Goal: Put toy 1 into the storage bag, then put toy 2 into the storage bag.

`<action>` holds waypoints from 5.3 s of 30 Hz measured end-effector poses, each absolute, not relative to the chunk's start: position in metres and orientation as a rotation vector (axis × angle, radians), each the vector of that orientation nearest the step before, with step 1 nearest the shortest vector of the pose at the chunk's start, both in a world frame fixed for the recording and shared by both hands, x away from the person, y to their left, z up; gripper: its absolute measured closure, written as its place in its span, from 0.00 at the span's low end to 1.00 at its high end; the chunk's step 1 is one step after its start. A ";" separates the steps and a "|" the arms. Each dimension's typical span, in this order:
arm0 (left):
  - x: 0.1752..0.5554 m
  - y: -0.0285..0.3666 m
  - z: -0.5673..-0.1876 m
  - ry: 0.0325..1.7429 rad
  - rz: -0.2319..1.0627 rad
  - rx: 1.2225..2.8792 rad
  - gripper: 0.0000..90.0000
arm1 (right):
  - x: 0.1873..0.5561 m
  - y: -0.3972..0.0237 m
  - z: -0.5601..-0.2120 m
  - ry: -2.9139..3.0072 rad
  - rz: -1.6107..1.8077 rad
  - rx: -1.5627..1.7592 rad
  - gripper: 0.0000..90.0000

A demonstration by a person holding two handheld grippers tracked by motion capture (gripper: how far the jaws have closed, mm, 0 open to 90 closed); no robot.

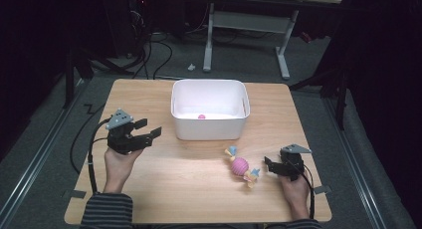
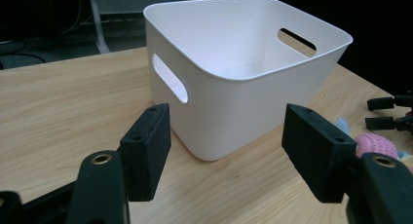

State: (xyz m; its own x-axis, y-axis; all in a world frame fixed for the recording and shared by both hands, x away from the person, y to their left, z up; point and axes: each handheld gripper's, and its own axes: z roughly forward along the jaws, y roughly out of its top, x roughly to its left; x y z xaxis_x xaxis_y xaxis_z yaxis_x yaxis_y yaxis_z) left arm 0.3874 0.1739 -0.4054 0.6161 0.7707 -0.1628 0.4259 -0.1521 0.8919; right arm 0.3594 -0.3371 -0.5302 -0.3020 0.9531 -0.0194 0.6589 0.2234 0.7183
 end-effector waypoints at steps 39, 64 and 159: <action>0.380 0.166 -0.474 1.097 0.366 1.865 0.39 | 0.359 -0.337 -0.530 2.040 0.849 1.485 0.31; 0.388 0.144 -0.528 1.177 0.469 2.019 0.38 | 0.359 -0.337 -0.530 2.040 0.848 1.485 0.31; 0.390 0.137 -0.536 1.192 0.513 2.040 0.30 | 0.339 -0.234 -0.493 2.393 0.900 1.196 0.31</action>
